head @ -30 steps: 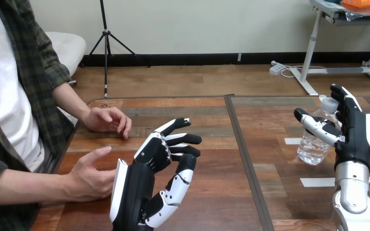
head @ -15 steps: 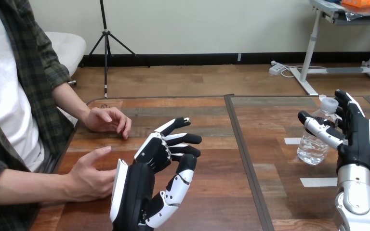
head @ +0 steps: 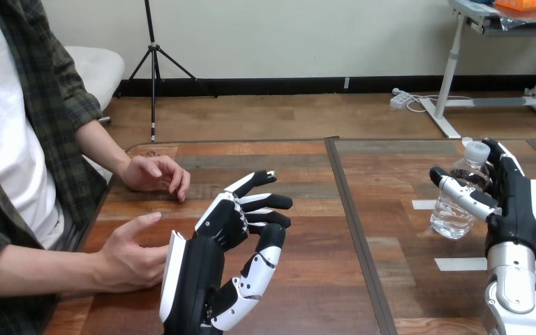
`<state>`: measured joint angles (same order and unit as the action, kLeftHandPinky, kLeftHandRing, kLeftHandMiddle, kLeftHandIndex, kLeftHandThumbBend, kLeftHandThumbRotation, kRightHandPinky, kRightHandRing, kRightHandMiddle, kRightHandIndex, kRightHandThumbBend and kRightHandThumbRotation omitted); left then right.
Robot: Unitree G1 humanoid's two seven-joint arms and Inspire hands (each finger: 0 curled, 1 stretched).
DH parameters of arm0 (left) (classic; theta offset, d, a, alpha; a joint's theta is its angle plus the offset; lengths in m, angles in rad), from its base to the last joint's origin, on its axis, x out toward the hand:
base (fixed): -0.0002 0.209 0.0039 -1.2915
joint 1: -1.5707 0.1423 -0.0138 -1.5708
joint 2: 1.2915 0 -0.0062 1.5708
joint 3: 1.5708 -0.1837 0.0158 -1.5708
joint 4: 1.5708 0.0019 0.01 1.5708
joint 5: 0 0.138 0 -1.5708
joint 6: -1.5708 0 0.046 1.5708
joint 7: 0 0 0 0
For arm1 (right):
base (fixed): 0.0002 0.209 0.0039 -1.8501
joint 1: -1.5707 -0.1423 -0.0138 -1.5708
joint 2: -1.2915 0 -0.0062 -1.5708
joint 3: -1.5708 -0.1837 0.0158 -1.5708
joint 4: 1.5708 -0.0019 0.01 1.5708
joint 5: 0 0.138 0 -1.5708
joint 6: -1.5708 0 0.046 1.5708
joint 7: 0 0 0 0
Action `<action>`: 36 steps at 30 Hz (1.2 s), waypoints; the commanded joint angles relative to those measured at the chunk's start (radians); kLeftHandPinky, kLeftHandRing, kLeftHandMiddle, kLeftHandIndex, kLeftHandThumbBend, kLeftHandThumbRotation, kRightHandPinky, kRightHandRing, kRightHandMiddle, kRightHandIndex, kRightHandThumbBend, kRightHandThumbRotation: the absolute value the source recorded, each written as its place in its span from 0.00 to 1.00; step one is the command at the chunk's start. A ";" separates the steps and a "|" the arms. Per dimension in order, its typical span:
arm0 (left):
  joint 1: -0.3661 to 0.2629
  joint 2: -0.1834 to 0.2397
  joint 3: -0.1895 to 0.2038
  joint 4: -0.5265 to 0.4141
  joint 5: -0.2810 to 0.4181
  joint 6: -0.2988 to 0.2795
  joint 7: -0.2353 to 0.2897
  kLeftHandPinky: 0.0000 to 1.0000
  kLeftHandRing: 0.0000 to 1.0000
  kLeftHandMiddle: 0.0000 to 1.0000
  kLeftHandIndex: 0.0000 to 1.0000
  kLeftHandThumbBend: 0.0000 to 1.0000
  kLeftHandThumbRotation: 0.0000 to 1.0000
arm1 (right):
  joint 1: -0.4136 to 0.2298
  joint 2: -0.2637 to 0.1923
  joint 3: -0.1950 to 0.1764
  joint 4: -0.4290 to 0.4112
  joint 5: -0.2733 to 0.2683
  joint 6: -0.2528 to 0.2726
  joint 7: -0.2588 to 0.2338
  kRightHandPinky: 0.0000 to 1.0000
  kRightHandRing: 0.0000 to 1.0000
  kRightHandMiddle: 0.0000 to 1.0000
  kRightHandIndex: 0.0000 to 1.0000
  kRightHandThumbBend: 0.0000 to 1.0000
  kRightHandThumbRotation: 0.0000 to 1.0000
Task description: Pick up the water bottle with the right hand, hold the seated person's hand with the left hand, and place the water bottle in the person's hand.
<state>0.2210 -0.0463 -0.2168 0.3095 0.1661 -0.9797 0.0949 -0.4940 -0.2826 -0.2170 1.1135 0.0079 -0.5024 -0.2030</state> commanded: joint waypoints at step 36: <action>0.011 -0.027 -0.004 -0.029 0.003 -0.009 0.006 0.48 0.58 0.65 0.76 0.29 0.45 | -0.131 -0.020 0.002 0.044 -0.006 0.069 -0.003 0.90 0.91 0.91 0.88 0.67 0.00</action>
<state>0.2236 -0.0463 -0.2169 0.3095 0.1667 -0.9798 0.0954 -0.5215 -0.2828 -0.2162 1.1521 0.0041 -0.4397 -0.2041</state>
